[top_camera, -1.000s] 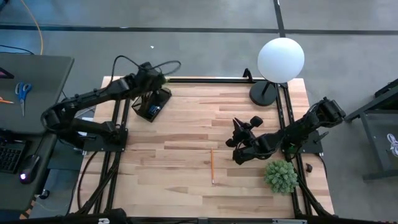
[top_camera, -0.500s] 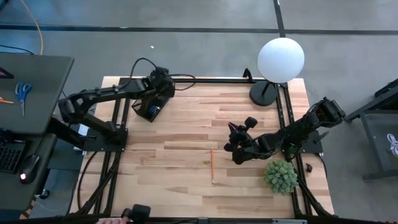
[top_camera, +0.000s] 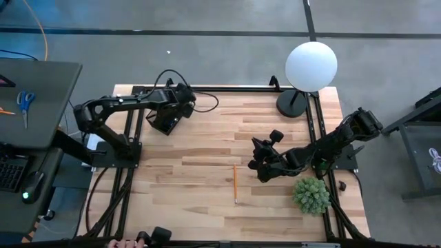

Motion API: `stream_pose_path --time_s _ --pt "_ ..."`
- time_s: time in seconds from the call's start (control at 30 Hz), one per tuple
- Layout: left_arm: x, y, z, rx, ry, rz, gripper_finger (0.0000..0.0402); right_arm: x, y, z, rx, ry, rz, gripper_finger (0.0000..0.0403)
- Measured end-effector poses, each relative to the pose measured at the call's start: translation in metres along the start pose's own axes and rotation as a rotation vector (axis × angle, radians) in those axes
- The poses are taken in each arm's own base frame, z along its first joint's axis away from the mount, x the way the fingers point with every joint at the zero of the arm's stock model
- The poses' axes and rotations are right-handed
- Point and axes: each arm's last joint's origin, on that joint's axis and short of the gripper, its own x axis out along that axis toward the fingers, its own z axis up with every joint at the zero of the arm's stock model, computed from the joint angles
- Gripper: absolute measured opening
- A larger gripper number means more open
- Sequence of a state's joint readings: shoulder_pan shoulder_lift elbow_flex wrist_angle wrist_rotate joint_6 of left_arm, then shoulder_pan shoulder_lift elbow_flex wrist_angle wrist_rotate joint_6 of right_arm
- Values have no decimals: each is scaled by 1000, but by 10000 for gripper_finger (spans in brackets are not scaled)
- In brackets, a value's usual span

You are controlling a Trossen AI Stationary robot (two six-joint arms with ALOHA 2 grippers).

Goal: Pick and place office supplies into organizer
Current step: Put the green sticky note into the right section of the desk organizer

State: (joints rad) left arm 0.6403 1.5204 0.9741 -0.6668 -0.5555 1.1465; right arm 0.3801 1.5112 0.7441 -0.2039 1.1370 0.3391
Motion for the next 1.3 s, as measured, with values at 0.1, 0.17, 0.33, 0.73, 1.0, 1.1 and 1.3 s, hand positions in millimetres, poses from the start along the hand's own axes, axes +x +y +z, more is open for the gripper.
stream_pose_path --time_s 0.1,0.17,0.33,0.73,1.0,1.1,1.3 --pt "5 -3 2 23 16 -30 4 0 0 0 5 -1 4 15" --pt "8 -4 5 36 20 -42 12 0 0 1 7 -2 4 14" --pt "12 -9 15 106 15 -62 48 0 0 1 4 -2 5 16" --pt "9 -12 25 143 60 -12 144 0 1 0 4 0 9 16" --pt "9 -9 24 147 121 40 116 0 1 1 9 -3 10 16" --pt "9 -8 25 143 110 42 92 0 1 1 9 -3 10 16" --pt "11 2 27 62 55 108 34 0 1 1 9 -3 10 16"
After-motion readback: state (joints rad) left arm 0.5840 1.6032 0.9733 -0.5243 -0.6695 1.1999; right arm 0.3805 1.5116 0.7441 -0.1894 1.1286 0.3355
